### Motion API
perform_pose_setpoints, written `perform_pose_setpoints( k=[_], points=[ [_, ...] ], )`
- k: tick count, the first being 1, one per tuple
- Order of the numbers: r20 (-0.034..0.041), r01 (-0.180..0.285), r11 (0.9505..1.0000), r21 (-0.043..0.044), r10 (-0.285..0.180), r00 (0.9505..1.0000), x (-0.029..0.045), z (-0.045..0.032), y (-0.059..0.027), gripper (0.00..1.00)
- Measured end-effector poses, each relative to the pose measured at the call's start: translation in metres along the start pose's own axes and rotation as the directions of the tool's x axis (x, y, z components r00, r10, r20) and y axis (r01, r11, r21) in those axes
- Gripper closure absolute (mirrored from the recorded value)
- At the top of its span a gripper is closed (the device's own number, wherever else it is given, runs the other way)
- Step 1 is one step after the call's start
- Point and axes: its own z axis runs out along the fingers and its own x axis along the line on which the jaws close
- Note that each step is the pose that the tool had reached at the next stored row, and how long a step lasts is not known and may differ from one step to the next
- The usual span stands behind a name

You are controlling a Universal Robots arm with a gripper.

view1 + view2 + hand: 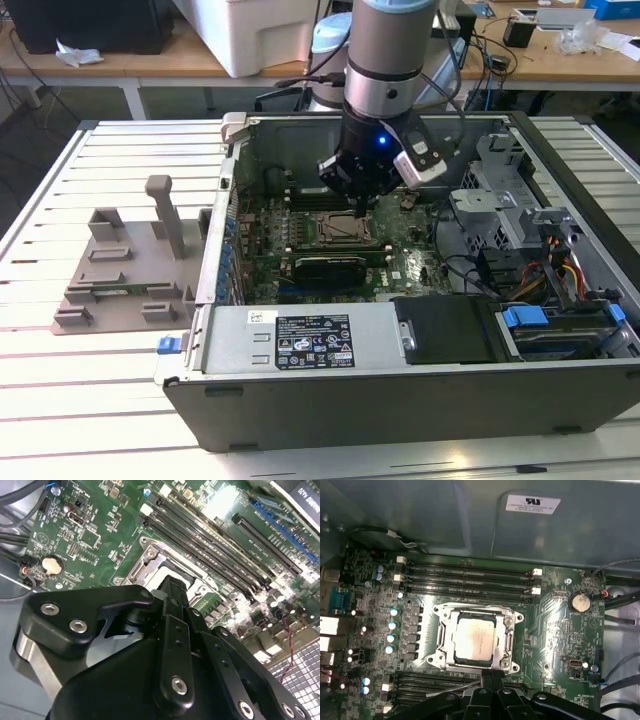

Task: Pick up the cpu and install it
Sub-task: 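Install the second cpu locking lever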

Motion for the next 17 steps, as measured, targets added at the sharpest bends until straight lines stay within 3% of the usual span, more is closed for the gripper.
perform_pose_setpoints(
  k=[11,15,17],
  points=[
    [0.0,0.0,1.0,0.0,0.0,1.0,0.0009,0.0048,-0.0074,0.89],
    [0.0,0.0,1.0,0.0,0.0,1.0,0.0012,0.0082,-0.0107,0.89],
    [0.0,0.0,1.0,0.0,0.0,1.0,0.0041,0.0137,-0.0133,0.89]
  ],
)
